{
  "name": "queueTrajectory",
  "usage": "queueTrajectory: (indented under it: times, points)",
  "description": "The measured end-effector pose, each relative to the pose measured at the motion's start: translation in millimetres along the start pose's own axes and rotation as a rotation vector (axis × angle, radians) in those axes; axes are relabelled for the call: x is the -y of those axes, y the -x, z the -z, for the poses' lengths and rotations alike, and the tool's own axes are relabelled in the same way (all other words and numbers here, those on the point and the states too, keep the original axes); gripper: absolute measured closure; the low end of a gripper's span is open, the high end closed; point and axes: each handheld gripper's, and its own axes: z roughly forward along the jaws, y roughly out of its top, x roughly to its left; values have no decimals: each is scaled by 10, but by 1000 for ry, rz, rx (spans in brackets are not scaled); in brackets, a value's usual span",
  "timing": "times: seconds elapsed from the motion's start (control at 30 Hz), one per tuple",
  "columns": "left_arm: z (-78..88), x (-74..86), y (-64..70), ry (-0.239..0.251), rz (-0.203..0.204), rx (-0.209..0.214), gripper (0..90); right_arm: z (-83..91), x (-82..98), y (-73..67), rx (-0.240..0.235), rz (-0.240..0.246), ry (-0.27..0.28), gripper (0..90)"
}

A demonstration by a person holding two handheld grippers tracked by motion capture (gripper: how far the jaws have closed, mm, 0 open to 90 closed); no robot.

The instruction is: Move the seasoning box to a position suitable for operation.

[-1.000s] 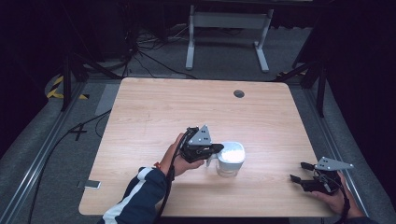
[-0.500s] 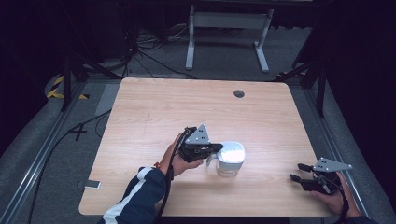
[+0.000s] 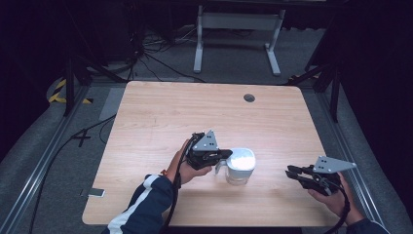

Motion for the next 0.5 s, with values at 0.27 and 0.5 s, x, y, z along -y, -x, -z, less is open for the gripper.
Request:
queueTrajectory:
  times: [0.27,0.5]
  points:
    - [-4,16,9,15,-3,-6,897,-313,-394,-26,-45,61,-30,757]
    - [-8,24,28,21,-5,-5,900,-555,-610,-114,-79,93,-74,882]
